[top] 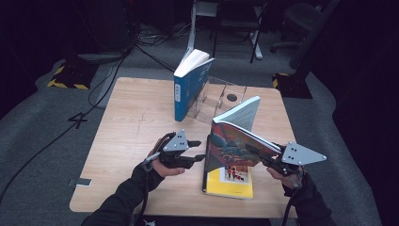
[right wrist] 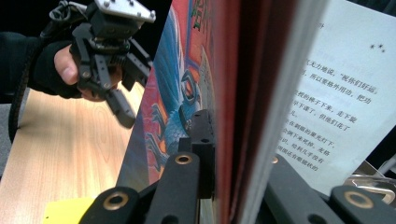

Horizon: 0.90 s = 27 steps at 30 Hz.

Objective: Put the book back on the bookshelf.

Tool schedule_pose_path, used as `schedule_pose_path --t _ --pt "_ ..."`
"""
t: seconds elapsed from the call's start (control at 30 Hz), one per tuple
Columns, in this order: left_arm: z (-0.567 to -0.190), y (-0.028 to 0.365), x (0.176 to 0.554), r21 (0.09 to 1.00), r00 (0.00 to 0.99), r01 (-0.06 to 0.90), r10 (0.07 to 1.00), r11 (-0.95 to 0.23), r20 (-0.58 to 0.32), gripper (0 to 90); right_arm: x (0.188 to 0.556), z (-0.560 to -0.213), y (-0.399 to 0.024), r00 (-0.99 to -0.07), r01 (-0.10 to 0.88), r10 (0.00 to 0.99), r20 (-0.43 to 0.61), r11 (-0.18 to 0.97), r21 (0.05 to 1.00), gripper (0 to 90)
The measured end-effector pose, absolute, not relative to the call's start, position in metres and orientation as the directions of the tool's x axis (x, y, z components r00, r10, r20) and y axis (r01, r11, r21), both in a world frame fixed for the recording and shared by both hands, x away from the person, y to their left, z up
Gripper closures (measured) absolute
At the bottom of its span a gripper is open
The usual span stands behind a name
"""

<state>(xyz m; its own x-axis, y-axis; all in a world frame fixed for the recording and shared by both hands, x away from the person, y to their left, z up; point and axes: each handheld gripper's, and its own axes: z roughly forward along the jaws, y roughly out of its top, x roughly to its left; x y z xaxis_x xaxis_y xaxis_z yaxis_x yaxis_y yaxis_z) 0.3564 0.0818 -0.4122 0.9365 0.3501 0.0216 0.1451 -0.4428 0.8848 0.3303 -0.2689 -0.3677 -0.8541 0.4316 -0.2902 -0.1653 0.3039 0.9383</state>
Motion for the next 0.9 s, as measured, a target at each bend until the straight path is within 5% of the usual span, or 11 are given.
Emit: schedule_pose_path --t 0.2,0.5,0.9 --pt "-0.429 0.068 0.353 0.873 0.941 0.16 0.339 -0.46 0.007 45.9 0.327 -0.369 -0.27 -0.854 -0.171 0.429 -0.293 0.301 0.938 84.9" --pt "-0.438 0.048 0.352 0.875 0.952 0.148 0.305 -0.462 0.0 53.4 0.321 -0.369 -0.272 -0.858 -0.171 0.423 -0.292 0.302 0.938 84.5" --pt "-0.407 0.03 0.358 0.93 0.963 0.084 0.268 -0.358 0.017 60.1 0.315 -0.369 -0.284 -0.848 -0.158 0.447 -0.285 0.3 0.941 79.1"
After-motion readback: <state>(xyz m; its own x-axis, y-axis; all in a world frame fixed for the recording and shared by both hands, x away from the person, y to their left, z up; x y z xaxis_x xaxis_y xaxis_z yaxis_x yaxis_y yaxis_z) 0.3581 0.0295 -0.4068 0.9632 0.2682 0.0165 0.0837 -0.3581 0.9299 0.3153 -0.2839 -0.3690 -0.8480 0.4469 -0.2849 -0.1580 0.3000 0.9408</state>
